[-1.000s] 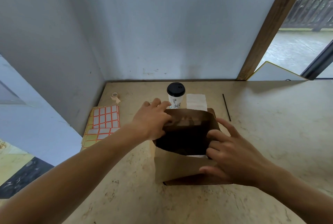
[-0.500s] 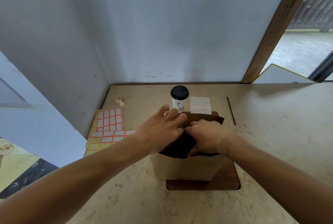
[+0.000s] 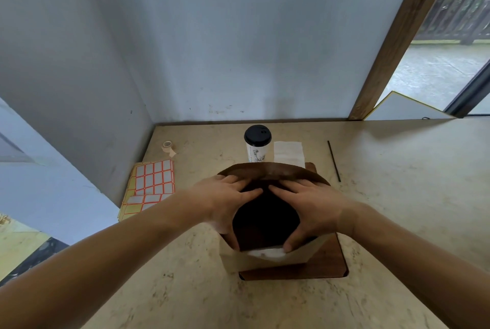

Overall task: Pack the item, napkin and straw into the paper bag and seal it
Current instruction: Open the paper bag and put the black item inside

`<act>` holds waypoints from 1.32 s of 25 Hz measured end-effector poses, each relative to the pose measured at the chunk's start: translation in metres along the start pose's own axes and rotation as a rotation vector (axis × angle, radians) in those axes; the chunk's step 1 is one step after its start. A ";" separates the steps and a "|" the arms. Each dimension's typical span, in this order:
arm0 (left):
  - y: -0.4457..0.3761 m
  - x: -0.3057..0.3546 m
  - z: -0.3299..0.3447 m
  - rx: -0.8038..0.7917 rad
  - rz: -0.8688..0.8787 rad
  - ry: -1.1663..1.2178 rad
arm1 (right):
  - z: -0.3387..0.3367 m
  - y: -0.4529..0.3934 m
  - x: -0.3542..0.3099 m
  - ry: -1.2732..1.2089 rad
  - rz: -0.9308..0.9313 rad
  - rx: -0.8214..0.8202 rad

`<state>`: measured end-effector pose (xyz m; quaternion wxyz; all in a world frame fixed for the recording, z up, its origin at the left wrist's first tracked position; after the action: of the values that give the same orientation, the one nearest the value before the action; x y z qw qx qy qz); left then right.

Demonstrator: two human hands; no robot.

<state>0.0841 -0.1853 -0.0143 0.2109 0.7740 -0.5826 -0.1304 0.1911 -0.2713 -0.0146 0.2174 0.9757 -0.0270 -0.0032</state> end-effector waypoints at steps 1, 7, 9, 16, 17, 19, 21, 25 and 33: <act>-0.001 0.001 0.000 -0.015 -0.001 -0.014 | 0.003 0.000 0.000 -0.006 -0.002 -0.014; 0.001 0.016 -0.012 0.034 -0.002 -0.058 | 0.010 0.001 -0.008 -0.026 0.050 -0.055; 0.000 0.020 -0.015 0.089 -0.051 -0.031 | 0.008 0.000 -0.013 -0.017 0.051 -0.070; 0.008 0.021 -0.010 0.096 -0.110 -0.229 | 0.000 0.000 -0.019 0.003 0.026 -0.154; 0.007 0.019 -0.011 0.084 -0.101 -0.208 | -0.001 0.000 -0.019 0.010 0.018 -0.156; 0.006 0.013 -0.014 0.061 -0.089 -0.142 | -0.003 -0.002 -0.017 0.022 0.010 -0.150; 0.003 0.007 -0.013 0.027 -0.090 -0.097 | -0.007 -0.007 -0.011 0.031 0.026 -0.114; -0.003 -0.002 -0.007 0.011 -0.117 -0.080 | -0.012 -0.013 -0.003 0.124 0.049 0.015; -0.011 -0.009 -0.006 0.001 -0.124 -0.037 | -0.037 -0.016 0.002 -0.070 -0.068 0.111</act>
<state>0.0939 -0.1730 -0.0150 0.1913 0.8062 -0.5373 -0.1575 0.1951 -0.2411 0.0121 0.1618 0.9859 -0.0016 -0.0430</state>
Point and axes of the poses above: each hand's wrist, its own y-axis away from the middle knuckle, its own z-axis out of the palm, x = y × z, the point moved 9 cm from there along -y, towards the middle knuckle, and after that the axes turned 7 degrees about y, right-handed, at the moved point
